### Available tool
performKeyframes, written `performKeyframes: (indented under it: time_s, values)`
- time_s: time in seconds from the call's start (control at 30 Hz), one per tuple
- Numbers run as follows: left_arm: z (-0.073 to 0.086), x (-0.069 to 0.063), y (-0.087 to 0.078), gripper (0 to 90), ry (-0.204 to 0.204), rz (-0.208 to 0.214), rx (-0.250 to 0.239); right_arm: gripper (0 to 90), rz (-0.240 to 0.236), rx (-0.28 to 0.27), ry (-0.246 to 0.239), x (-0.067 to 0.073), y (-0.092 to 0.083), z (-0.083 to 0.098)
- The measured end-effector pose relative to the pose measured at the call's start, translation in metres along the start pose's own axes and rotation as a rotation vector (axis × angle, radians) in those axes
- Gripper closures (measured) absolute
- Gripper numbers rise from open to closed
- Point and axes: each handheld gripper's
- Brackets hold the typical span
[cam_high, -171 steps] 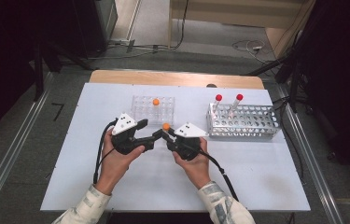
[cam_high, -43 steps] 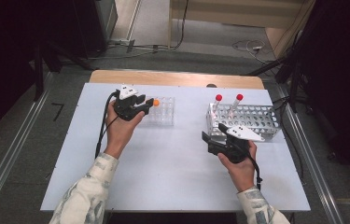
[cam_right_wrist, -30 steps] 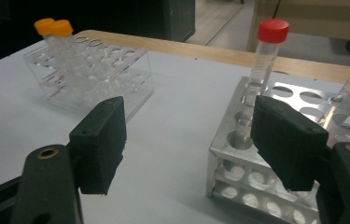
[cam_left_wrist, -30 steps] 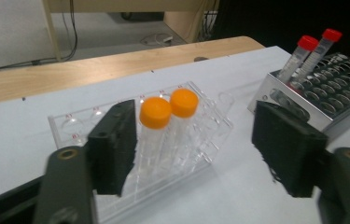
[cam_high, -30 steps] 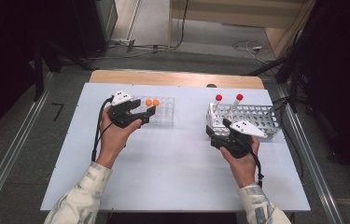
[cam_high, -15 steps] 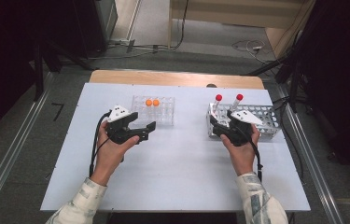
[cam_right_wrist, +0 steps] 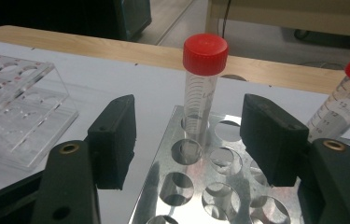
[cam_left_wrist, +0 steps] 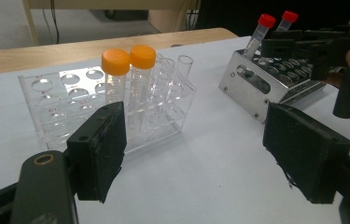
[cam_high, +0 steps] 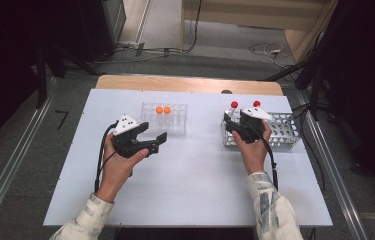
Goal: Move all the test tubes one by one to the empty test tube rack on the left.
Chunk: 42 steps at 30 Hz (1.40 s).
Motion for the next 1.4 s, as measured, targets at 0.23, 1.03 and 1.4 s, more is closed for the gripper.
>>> performKeyframes:
  time_s: [0.23,1.03,1.4]
  values:
    - [0.001,0.001,-0.001,22.7,-0.006,-0.005,-0.005,48.0,0.006,0.025,0.013,0.0,0.015,-0.002]
    - [0.003,0.003,0.0,21.6,-0.005,-0.013,0.012,71.0,0.021,-0.007,-0.001,0.003,0.008,-0.023]
    - [0.002,0.003,0.0,20.1,-0.002,-0.014,0.016,71.0,0.002,-0.069,-0.012,0.007,-0.021,-0.045]
Point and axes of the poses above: each handheld gripper's, and its own axes: y roughly forward along the jaws, z roughly out of its underside, x roughly to its left, and after that the axes turned 14 degrees about y, right-handed
